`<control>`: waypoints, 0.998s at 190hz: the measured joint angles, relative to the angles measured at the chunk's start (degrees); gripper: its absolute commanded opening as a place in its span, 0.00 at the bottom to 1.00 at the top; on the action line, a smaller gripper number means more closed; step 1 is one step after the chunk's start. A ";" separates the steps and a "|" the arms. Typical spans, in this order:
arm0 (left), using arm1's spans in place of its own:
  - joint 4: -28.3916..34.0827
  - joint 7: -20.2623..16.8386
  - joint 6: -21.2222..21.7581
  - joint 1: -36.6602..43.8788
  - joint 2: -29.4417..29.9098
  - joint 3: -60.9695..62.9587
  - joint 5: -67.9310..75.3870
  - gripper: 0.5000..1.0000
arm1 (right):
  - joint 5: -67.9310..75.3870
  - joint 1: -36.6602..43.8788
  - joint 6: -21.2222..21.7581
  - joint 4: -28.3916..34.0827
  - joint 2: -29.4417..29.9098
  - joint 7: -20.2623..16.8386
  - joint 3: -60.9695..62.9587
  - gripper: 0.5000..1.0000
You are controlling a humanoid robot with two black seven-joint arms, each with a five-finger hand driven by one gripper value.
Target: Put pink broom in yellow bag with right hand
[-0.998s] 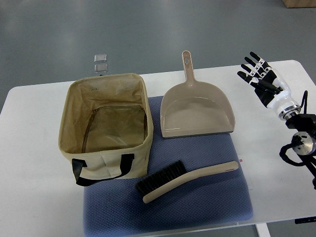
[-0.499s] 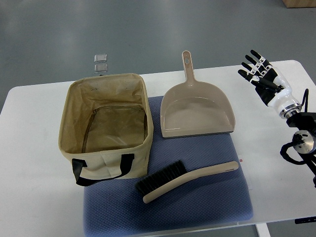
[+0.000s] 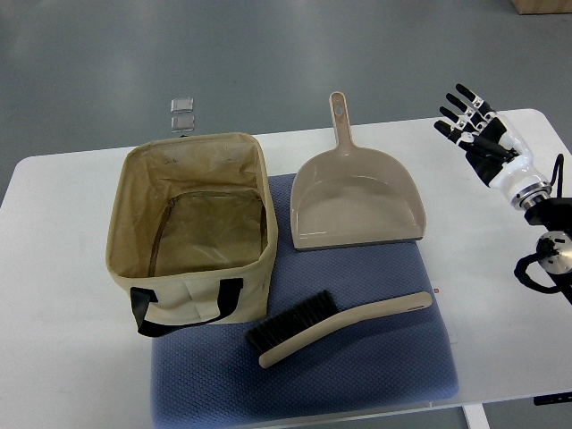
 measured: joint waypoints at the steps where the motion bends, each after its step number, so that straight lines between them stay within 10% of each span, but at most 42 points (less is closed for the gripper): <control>1: 0.00 0.00 0.00 0.00 0.00 0.00 0.00 1.00 | 0.00 0.02 0.05 0.00 -0.02 0.00 -0.01 0.86; 143: 0.00 0.00 -0.02 0.00 0.00 0.00 0.00 1.00 | -11.24 2.67 6.15 2.59 -4.64 1.59 -3.98 0.86; 190: 0.00 0.00 -0.02 -0.01 0.00 0.00 0.00 1.00 | -17.49 7.31 6.52 8.40 -12.14 7.48 -15.78 0.85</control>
